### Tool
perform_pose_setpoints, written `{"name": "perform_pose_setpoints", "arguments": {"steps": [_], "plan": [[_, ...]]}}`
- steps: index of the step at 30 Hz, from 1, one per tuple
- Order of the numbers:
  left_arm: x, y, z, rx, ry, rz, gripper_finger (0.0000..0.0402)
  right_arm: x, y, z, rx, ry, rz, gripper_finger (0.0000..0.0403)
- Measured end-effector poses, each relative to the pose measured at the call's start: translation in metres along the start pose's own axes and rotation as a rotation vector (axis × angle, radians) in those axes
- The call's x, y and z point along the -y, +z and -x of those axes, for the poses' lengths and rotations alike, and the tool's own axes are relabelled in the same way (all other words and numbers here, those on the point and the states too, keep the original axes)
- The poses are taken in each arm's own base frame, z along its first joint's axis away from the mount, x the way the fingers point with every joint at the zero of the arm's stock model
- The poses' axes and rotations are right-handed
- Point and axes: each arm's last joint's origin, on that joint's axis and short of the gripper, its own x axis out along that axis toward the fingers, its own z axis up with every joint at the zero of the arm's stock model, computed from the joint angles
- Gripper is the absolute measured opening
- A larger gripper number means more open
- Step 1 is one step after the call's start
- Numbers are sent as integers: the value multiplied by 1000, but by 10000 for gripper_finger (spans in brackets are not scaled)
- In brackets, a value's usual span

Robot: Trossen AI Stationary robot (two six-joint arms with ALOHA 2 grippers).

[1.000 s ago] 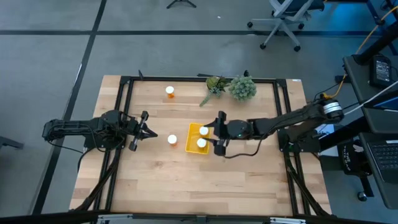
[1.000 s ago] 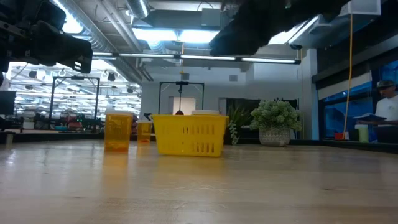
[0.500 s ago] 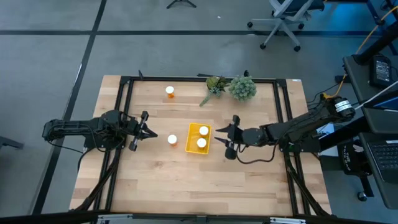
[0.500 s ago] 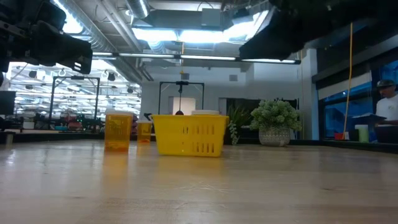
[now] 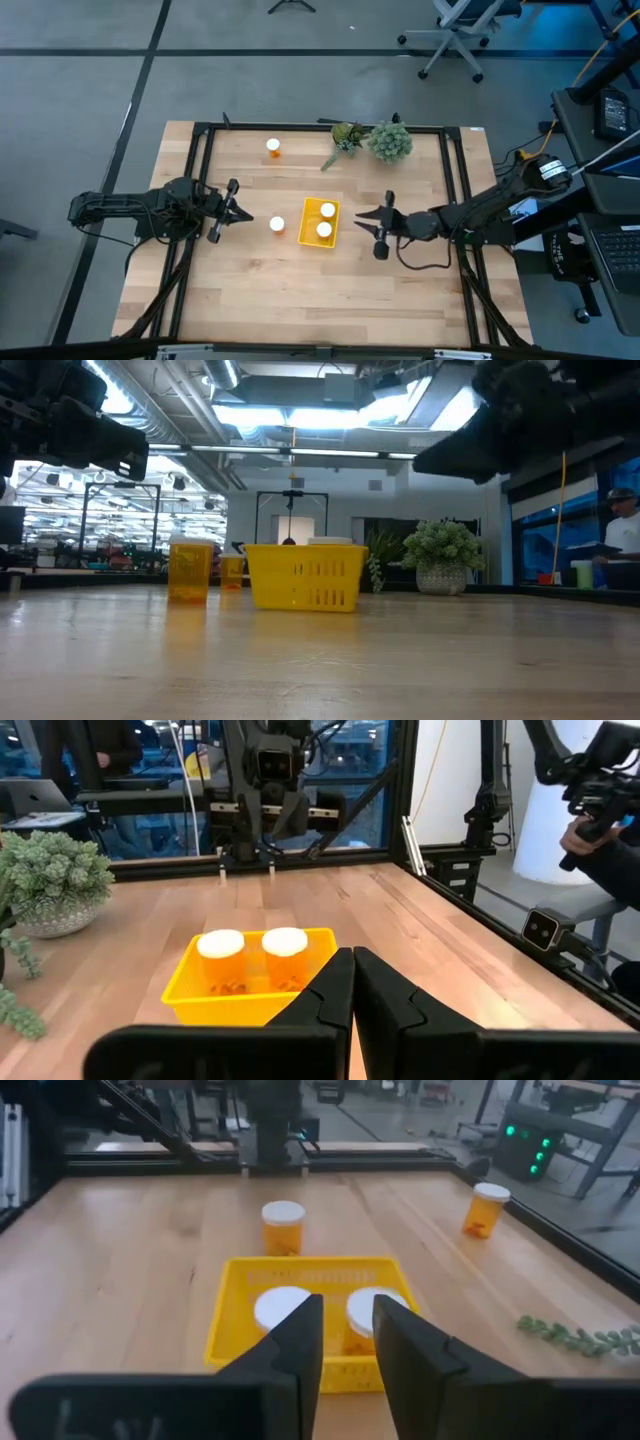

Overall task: Pick and place pill bottles into a basket
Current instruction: Put the orange pill bottle into the yellow bin

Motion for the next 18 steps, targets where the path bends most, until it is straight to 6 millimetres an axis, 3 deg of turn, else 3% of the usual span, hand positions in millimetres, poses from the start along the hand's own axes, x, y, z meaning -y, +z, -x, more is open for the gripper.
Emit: {"name": "perform_pose_setpoints", "arguments": {"steps": [7, 18], "plan": [[-1, -1, 0, -10, 33, -46, 3, 9, -20, 13, 51, 6, -51, 71], [-5, -4, -2, -56, 144, -40, 3, 11, -30, 13, 19, 3, -50, 5]]}}
